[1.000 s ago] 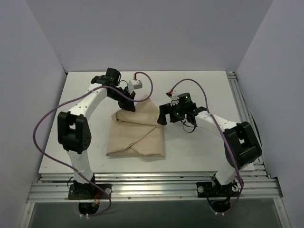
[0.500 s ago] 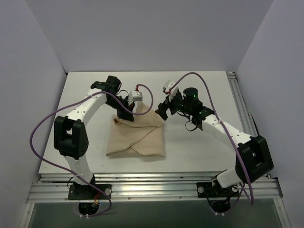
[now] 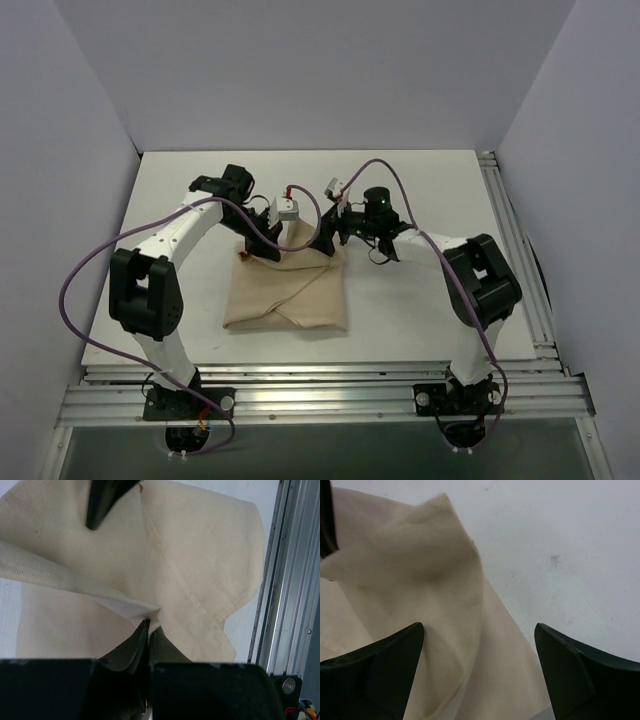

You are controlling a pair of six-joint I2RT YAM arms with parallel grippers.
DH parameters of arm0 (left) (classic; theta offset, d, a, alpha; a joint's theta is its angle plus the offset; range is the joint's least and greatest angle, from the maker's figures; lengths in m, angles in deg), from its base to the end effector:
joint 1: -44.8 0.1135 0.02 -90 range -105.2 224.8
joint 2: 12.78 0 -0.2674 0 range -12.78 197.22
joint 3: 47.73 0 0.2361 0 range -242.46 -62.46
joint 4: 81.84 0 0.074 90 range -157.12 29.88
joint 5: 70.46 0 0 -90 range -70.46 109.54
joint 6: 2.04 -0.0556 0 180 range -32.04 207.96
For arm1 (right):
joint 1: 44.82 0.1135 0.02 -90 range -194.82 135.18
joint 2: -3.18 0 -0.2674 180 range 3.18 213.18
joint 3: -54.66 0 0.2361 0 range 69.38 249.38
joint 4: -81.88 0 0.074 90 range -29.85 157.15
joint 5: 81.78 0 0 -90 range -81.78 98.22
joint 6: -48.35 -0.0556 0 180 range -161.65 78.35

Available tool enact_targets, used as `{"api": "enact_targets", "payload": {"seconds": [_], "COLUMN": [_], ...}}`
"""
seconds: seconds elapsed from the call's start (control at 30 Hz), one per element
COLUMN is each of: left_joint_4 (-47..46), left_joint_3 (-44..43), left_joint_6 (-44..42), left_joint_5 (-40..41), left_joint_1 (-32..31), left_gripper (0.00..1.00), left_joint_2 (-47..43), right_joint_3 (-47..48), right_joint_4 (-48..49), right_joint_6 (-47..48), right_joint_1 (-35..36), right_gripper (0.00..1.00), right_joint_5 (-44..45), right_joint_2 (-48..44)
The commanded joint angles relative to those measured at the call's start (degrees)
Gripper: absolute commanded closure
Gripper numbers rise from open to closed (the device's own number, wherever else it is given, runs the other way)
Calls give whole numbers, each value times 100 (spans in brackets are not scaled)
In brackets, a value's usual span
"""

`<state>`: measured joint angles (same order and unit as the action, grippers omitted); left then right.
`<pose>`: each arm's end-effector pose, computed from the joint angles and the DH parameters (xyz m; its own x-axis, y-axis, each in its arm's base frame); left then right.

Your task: Prepare the surgical pack

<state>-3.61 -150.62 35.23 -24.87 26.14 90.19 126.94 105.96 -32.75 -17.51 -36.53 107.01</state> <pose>0.3089 -0.1454 0.2624 -0.2731 0.6922 -0.6680 0.9581 0.1330 -0.2537 0.3354 0.2172 0.2349 0.0322 -0.1070 -0.9937 -0.9526 0.2978 -0.0630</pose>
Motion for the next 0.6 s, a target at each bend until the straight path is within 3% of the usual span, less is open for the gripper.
{"api": "enact_targets", "payload": {"seconds": [0.0,0.17,0.33,0.57], "left_joint_4": [22,-66,-295,-216], "left_joint_3": [79,124,167,185], "left_joint_6": [-53,-1,167,61], "left_joint_5": [-157,-139,-77,-69], "left_joint_1": [-7,-7,2,11], "left_gripper": [92,93,92,92], "left_joint_2": [-296,-331,-270,-261], "right_joint_3": [806,1529,2347,2356], "right_joint_4": [-141,-803,-2508,-2396], "right_joint_6": [20,453,1491,1421], "right_joint_1": [-279,-182,-121,-94], "right_gripper": [12,10,11,10], "right_joint_5": [-666,-1491,-2045,-2037], "right_joint_2": [364,778,1332,1508]}}
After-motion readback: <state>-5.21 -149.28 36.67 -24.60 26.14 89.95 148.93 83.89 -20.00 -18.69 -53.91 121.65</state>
